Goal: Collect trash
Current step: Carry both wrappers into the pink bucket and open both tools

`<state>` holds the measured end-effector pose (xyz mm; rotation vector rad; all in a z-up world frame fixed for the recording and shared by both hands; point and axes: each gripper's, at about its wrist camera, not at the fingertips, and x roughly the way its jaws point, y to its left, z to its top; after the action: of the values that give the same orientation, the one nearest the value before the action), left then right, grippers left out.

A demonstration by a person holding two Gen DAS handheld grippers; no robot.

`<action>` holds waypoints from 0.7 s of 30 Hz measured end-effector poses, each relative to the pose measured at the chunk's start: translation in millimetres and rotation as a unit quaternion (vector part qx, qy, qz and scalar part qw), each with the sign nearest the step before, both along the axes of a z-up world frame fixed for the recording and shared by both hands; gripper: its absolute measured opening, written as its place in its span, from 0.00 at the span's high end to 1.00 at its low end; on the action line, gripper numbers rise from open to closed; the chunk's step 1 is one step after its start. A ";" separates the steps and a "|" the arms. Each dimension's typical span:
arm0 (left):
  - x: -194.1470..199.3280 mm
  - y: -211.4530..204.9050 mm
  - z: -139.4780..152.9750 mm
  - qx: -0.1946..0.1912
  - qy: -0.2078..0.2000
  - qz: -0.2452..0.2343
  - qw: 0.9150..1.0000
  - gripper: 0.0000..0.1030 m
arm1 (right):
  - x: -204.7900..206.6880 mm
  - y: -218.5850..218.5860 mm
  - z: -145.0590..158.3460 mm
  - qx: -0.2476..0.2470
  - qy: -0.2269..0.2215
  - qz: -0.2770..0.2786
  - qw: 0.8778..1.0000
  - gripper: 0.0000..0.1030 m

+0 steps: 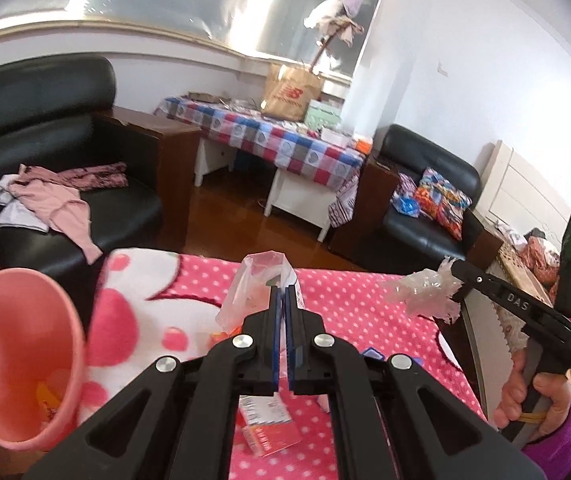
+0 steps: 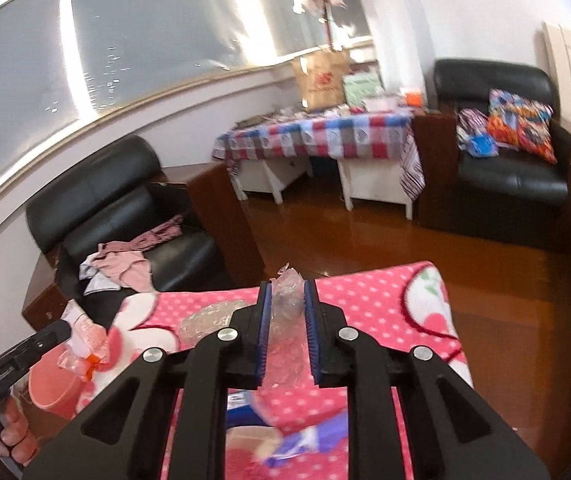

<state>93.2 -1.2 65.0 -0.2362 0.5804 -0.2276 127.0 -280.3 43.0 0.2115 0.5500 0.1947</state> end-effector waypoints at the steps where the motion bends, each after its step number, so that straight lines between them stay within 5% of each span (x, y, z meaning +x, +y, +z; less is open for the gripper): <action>1: -4.6 5.0 2.7 0.001 -0.004 0.006 1.000 0.99 | -3.3 10.9 4.1 -0.001 -0.005 0.010 1.000 0.84; 12: -60.5 88.3 23.0 0.009 -0.031 0.092 0.995 0.99 | -20.2 137.4 14.5 -0.014 -0.019 0.131 0.991 0.84; 21: -87.4 163.4 4.5 -0.005 -0.016 0.159 0.987 0.99 | -37.2 238.6 9.6 -0.056 -0.020 0.216 0.975 0.84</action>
<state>5.8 162.2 69.5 -0.3302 0.5026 0.0740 89.8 -41.7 52.6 -0.0249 0.5593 0.5881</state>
